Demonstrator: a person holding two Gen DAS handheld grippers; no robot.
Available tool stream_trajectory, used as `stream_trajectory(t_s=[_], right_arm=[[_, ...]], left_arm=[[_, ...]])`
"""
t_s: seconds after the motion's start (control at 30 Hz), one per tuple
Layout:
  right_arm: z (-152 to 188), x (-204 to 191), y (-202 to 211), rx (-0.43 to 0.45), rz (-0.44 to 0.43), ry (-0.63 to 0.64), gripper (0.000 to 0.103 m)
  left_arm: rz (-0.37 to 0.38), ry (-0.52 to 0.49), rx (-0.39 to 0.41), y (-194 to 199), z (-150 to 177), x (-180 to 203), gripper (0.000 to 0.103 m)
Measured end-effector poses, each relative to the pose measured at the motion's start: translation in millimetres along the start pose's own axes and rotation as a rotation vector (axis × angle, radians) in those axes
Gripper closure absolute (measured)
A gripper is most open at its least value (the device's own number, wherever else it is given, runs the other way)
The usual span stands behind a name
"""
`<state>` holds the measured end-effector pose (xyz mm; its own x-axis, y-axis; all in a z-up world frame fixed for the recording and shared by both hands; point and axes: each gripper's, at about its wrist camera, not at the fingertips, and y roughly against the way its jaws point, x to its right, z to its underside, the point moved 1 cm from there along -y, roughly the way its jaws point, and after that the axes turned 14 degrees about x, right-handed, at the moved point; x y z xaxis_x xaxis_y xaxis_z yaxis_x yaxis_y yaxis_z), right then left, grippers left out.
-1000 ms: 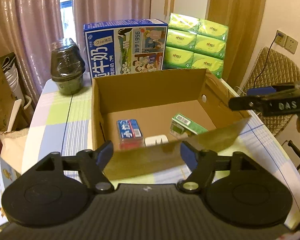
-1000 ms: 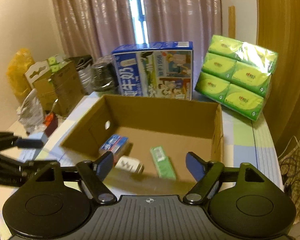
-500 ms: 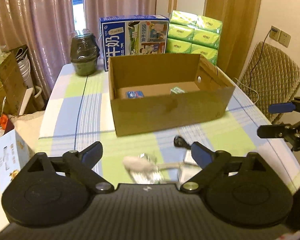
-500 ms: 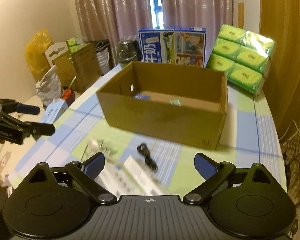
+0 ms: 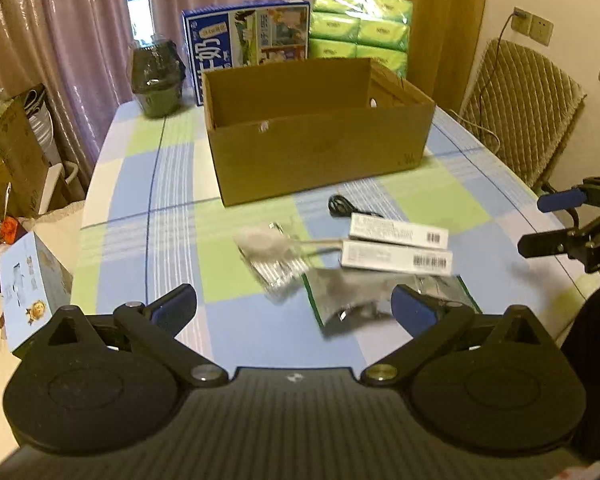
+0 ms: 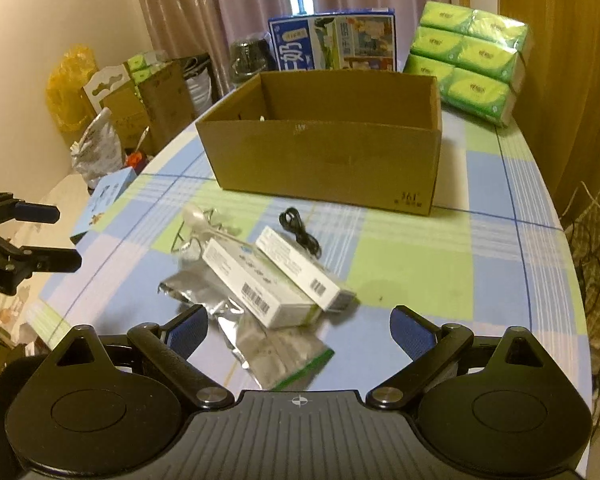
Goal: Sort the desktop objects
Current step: 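Bring both tools back toward the white boxes and foil bag, then position the right tool over the white boxes while the left tool approaches the foil bag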
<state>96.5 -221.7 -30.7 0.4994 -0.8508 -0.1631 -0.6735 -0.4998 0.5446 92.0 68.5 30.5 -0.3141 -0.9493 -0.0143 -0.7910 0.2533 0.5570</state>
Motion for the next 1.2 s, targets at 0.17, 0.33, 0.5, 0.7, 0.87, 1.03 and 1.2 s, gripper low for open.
stream_trajectory(t_s=[0.17, 0.33, 0.5, 0.7, 0.87, 1.03, 1.2], right_arm=[[3.1, -2.7, -1.8, -0.004, 0.009, 0.026, 0.008], [5.5, -4.4, -7.4, -0.013, 0.0, 0.036, 0.008], [9.3, -6.5, -14.4, -0.03, -0.013, 0.051, 0.008], [11.1, -10.1, -22.0, -0.047, -0.033, 0.092, 0.009], [9.7, -12.1, -30.0, -0.058, -0.055, 0.145, 0.014], [7.9, -16.3, -41.6, -0.086, -0.1, 0.219, 0.024], [11.1, -21.4, -57.6, -0.122, -0.142, 0.322, 0.037]], left_arm=[[0.048, -0.056, 0.028, -1.2, 7.4, 10.1, 0.002], [0.081, -0.084, 0.042, -8.1, 10.1, 13.2, 0.002], [0.095, -0.09, 0.04, -15.2, 15.8, 12.8, 0.002], [0.16, -0.118, 0.025, -23.4, 21.8, 14.0, 0.002], [0.238, -0.252, -0.035, -35.1, 24.4, 28.8, 0.007], [0.326, -0.398, -0.072, -48.4, 29.8, 48.2, 0.009], [0.395, -0.505, -0.088, -62.9, 33.1, 62.7, 0.013]])
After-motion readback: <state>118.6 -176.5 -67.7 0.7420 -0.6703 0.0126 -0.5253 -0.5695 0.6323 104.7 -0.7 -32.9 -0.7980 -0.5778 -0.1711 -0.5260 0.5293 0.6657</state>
